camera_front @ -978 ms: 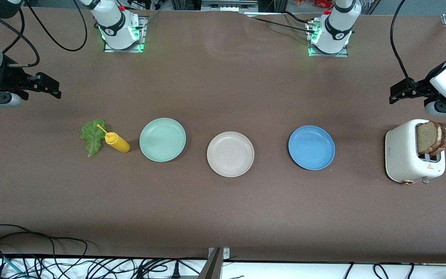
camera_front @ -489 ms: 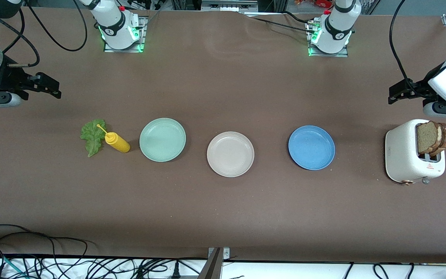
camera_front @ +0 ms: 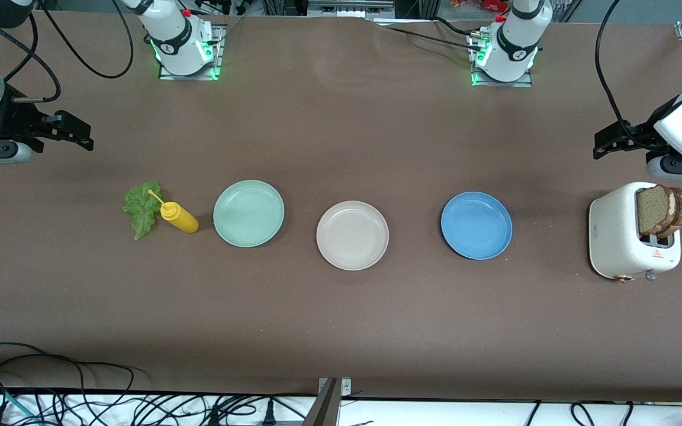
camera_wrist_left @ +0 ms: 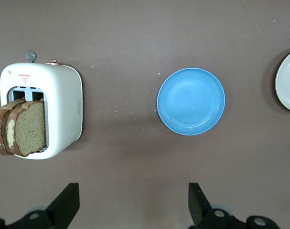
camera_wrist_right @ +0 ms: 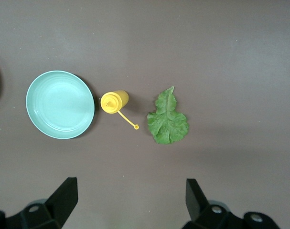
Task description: Make sandwich on beige plate with both arms
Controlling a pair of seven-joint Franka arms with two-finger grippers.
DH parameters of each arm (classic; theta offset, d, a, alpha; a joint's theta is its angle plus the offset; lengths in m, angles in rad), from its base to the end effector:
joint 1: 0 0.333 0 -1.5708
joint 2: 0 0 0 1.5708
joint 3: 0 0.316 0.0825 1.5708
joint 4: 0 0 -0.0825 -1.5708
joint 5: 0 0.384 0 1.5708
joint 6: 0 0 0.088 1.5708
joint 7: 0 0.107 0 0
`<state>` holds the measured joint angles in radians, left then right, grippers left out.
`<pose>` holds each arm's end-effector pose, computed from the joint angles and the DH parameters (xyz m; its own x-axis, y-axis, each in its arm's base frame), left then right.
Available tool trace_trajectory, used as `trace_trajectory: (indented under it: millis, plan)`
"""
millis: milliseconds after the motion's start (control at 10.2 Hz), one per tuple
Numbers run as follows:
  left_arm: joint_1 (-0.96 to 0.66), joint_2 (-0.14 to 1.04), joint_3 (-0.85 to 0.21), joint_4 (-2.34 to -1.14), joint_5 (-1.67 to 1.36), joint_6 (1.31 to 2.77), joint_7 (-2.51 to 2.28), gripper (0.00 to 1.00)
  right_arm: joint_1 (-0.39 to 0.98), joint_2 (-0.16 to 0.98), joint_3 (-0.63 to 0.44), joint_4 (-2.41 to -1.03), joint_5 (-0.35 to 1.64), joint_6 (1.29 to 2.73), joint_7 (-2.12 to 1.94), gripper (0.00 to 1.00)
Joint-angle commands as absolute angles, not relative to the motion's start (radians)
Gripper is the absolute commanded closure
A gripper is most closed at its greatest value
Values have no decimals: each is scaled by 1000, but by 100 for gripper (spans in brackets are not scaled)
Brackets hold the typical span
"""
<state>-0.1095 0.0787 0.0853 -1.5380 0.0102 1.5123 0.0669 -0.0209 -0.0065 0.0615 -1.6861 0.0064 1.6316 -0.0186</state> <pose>0.5706 -0.0145 0.5909 0.9904 -0.0898 -0.1048 -0.0913 -0.9958 -0.0099 0.5534 0.0232 0.5787 0.9971 0.0587 -0.0479 0.0584 -0.9983 -0.0069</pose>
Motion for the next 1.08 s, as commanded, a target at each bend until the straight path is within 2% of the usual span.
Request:
trace_trajectory:
  millis: [0,978]
  plan:
    - [-112,75,81,-1543,46,1523,84,0,-18,-3,61,-1661,23,1609,-20,0]
    - [-89,106,87,-1546,55,1546,127,0,-17,-3,61,-1661,25,1609,-20,0]
